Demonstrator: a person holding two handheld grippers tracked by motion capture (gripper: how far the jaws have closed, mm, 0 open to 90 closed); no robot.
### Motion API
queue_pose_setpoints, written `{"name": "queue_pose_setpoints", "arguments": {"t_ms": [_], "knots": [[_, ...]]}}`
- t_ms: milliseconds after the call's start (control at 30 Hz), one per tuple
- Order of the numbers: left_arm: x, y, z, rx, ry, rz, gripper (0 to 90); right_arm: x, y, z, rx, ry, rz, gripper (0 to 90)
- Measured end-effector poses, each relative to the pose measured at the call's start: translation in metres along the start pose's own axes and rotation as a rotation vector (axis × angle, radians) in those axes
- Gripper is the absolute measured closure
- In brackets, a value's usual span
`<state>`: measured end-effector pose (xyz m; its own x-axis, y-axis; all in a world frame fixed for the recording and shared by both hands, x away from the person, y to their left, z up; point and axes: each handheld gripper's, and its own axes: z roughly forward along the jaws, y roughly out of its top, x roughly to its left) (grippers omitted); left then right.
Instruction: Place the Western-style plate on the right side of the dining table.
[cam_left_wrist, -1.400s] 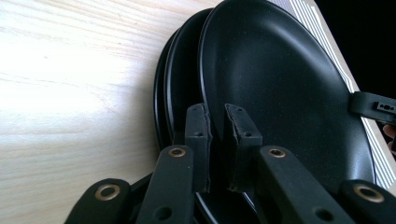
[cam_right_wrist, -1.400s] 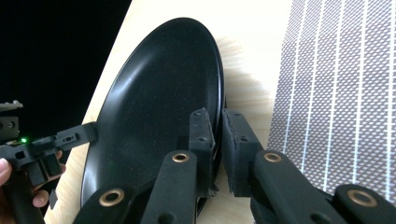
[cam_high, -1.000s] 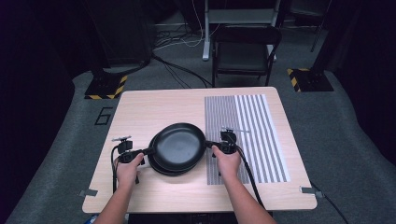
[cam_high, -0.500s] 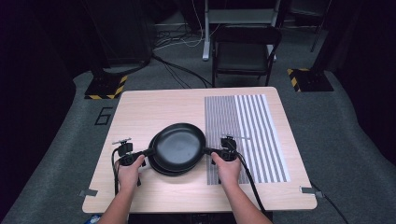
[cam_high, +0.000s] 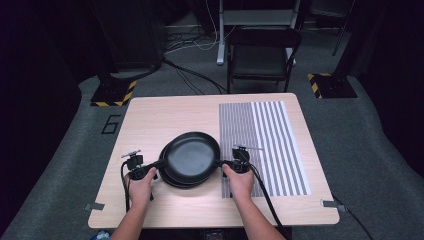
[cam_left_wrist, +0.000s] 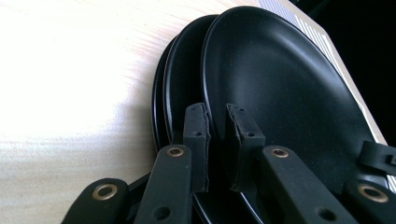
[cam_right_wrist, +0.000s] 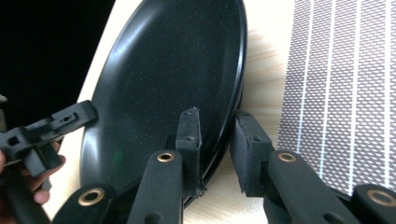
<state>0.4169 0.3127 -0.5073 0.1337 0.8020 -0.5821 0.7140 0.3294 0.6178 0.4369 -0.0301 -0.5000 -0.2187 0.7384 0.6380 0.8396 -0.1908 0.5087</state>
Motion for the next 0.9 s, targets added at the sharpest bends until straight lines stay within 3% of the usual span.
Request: {"name": "queue_pose_setpoints", "arguments": {"t_ms": [133, 367, 500, 700, 900], "knots": [[0.001, 0.001, 0.0, 0.002, -0.004, -0.021, 80.0, -0.001, 0.001, 0.004, -0.007, 0.002, 0.003, 74.8], [-0.002, 0.001, 0.001, 0.011, 0.005, -0.006, 79.4, -0.002, -0.001, 0.003, -0.019, 0.017, 0.02, 75.6], [-0.002, -0.002, 0.009, 0.051, -0.033, -0.021, 76.7, -0.008, 0.001, 0.0, -0.031, 0.049, 0.04, 75.8], [-0.003, -0.005, 0.011, 0.045, -0.04, -0.032, 75.7, -0.01, 0.002, -0.003, -0.026, 0.056, 0.035, 75.3], [-0.003, -0.009, 0.012, 0.016, -0.052, -0.073, 76.4, -0.008, 0.0, -0.003, -0.042, 0.04, 0.026, 75.4]]}}
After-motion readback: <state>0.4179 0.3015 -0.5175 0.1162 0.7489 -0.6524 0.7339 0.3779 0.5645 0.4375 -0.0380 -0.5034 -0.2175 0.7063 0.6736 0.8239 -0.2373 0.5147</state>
